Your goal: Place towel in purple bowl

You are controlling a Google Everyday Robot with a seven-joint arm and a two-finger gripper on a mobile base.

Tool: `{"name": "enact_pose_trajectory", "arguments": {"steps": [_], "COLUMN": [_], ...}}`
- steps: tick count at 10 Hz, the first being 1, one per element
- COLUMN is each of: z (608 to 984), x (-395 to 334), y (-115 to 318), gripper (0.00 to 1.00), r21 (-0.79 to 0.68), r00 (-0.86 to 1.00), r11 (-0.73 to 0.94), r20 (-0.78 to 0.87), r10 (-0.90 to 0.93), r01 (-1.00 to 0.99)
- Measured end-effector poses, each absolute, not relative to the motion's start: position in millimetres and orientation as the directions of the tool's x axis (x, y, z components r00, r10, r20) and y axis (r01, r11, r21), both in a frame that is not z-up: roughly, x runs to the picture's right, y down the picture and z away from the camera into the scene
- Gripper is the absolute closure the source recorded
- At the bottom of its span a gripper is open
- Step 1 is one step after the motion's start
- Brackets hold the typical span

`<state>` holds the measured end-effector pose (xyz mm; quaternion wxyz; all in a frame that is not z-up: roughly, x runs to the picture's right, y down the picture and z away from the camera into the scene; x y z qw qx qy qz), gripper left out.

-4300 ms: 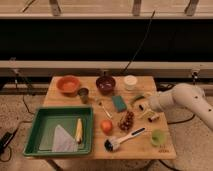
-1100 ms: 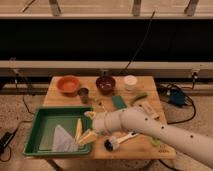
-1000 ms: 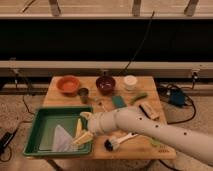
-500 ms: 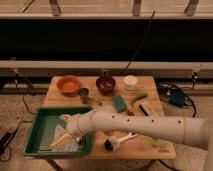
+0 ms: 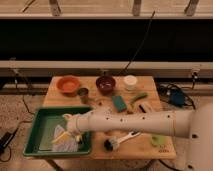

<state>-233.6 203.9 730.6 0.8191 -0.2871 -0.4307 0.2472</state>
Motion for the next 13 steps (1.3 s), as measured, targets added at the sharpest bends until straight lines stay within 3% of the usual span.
{"name": "enact_pose_trajectory", "arguments": {"steps": [13], "z": [776], "x": [-271], "y": [244], "gripper": [0.20], "r21": [-0.647], "r00": [0.617], "r11": [0.751], "r20": [0.542], "r10": [0.571], "r01": [-0.128]}}
